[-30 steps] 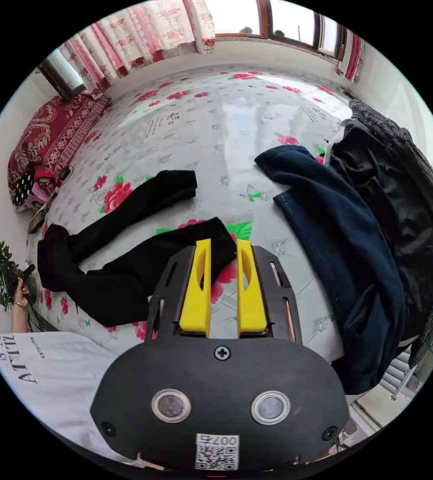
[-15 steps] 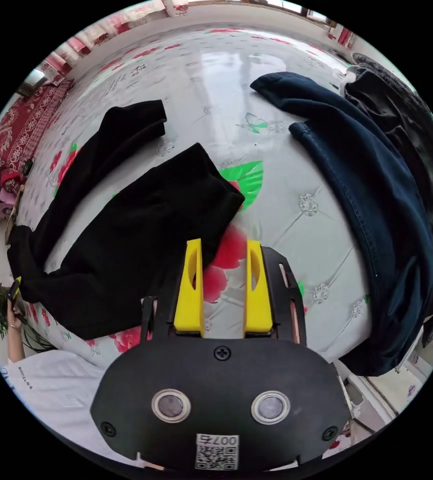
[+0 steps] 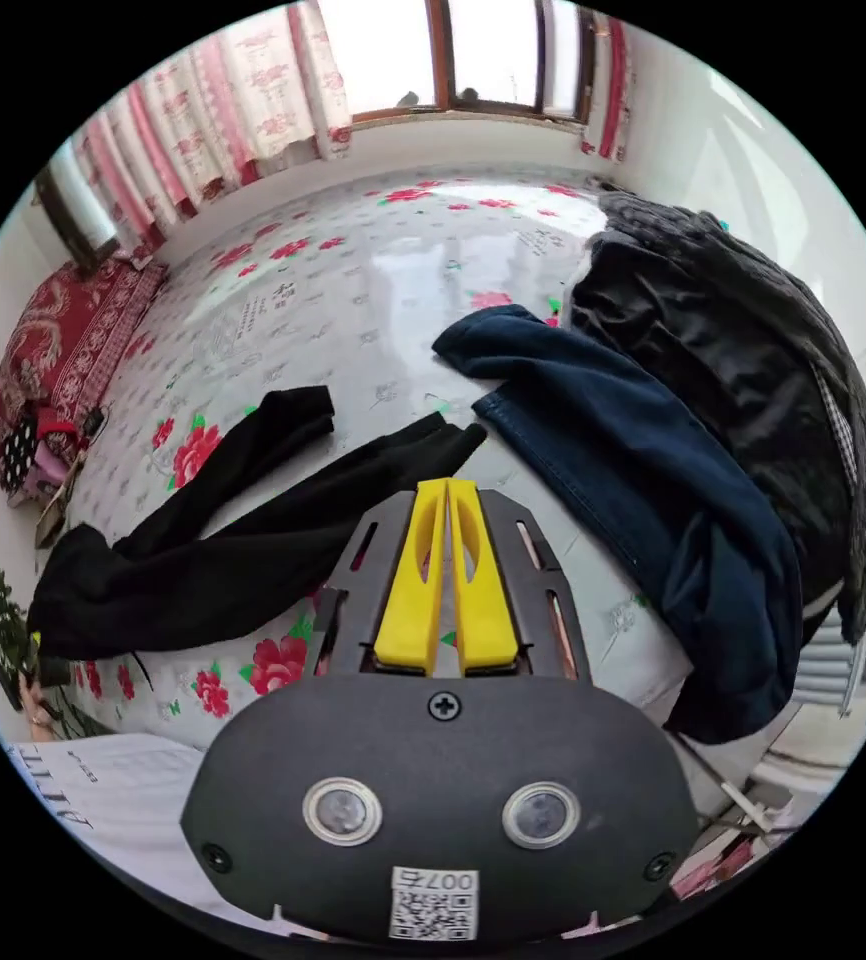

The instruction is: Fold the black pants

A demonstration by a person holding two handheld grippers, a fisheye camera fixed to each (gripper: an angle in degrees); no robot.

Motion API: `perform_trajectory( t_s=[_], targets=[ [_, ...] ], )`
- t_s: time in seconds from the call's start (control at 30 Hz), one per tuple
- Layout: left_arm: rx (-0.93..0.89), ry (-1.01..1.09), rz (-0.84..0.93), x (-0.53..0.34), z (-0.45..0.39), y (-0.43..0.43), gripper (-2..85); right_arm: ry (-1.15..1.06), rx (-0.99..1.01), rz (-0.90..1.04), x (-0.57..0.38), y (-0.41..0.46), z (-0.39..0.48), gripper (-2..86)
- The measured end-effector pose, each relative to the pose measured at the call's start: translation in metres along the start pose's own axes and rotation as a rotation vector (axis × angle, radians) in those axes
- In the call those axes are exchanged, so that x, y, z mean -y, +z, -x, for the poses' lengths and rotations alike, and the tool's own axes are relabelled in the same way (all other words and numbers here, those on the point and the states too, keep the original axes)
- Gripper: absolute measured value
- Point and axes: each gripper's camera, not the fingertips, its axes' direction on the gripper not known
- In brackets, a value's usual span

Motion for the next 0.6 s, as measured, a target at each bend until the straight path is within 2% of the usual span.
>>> perform_trajectory(
  t_s=[0.03,0.1,0.17,0.2,0.27,0.3,0.37,0.47,0.6],
  targets=[
    [0.014,-0.01,0.009,-0.01,0.004,0.001,-0.6,0.068,0.061,-0.004,-0.017,-0.003,-0.02,0.0],
    [0.042,-0.079,0.059,-0.044,0.019,0.011,-0.5,0.177,0.329,-0.096,-0.047,-0.019,-0.043,0.1],
    [0.02,-0.135,0.065,-0.062,0.029,0.015,-0.5,0.222,0.934,-0.334,-0.085,-0.046,-0.044,0.4],
    [0.006,-0.164,0.066,-0.07,0.034,0.017,-0.5,0.213,1.092,-0.398,-0.092,-0.053,-0.036,0.5],
    [-0.003,-0.18,0.064,-0.076,0.039,0.017,-0.4,0.101,1.504,-0.49,-0.101,-0.095,0.021,1.2],
    [-0.005,-0.172,0.055,-0.076,0.041,0.014,-0.4,0.052,1.579,-0.494,-0.101,-0.11,0.039,1.5],
    [-0.003,-0.145,0.04,-0.075,0.04,0.009,-0.4,-0.187,1.909,-0.518,-0.109,-0.183,0.105,3.1],
    [0.016,-0.104,0.016,-0.078,0.038,0.001,-0.4,-0.407,2.26,-0.474,-0.126,-0.264,0.155,5.8],
    [0.024,-0.089,0.013,-0.09,0.043,-0.001,-0.4,-0.467,2.381,-0.504,-0.157,-0.318,0.168,8.0]
  ],
)
